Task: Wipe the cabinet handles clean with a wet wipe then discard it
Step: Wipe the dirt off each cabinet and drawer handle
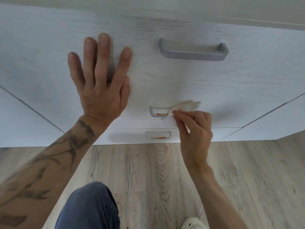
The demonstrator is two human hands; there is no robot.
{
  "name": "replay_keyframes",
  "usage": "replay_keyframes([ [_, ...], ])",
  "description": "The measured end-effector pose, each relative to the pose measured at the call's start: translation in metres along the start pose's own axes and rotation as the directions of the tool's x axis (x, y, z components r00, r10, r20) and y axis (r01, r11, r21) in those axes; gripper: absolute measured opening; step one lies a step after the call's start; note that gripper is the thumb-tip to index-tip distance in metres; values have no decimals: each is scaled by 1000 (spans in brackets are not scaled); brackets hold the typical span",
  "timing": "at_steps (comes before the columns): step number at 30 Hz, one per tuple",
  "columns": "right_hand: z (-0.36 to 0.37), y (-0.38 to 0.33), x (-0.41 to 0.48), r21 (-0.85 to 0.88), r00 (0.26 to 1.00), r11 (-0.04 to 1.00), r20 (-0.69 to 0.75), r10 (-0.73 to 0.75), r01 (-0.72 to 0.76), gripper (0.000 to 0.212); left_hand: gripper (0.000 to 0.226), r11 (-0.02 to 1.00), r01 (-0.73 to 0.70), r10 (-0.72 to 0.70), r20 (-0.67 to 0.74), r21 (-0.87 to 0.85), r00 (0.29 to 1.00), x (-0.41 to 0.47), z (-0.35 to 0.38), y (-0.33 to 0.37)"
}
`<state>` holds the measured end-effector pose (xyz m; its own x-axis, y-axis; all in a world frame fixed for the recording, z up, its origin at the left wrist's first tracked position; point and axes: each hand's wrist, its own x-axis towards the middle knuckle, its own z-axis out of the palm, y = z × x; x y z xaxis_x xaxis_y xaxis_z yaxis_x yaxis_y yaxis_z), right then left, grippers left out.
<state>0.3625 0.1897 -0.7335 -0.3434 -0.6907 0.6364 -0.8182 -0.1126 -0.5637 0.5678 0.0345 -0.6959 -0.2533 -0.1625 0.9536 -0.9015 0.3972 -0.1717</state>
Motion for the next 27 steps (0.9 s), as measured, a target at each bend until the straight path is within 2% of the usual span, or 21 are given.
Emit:
replay_keyframes([
  [3,5,-5,1,43,996,997,49,-71,69,18,65,1000,-1,1,-1,-4,1000,0,1,-1],
  [6,-6,9,6,0,991,993,72,-114,114,18,65,1000,5,-5,6,-5,1000,0,0,-1],
  [11,-1,-1,-1,-5,1000,1000,3,18,-18,18,66,1000,8,-8,26,5,1000,0,-2,0],
  [16,1,-5,6,24,984,989,97,-150,148,16,67,1000,0,0,19,5,1000,1,-1,-1],
  [18,-6,4,9,10,989,993,87,-120,120,16,69,1000,6,-6,25,7,1000,1,-2,0],
  [21,-1,-1,1,4,1000,1000,17,-2,2,18,71,1000,7,-7,34,5,999,1,-4,0],
  [23,8,-13,-3,26,1000,1000,2,15,-15,17,73,1000,4,-4,33,12,999,1,-4,1],
  [27,8,-11,0,50,991,994,84,-106,102,17,72,1000,7,-8,34,7,999,1,-3,0],
])
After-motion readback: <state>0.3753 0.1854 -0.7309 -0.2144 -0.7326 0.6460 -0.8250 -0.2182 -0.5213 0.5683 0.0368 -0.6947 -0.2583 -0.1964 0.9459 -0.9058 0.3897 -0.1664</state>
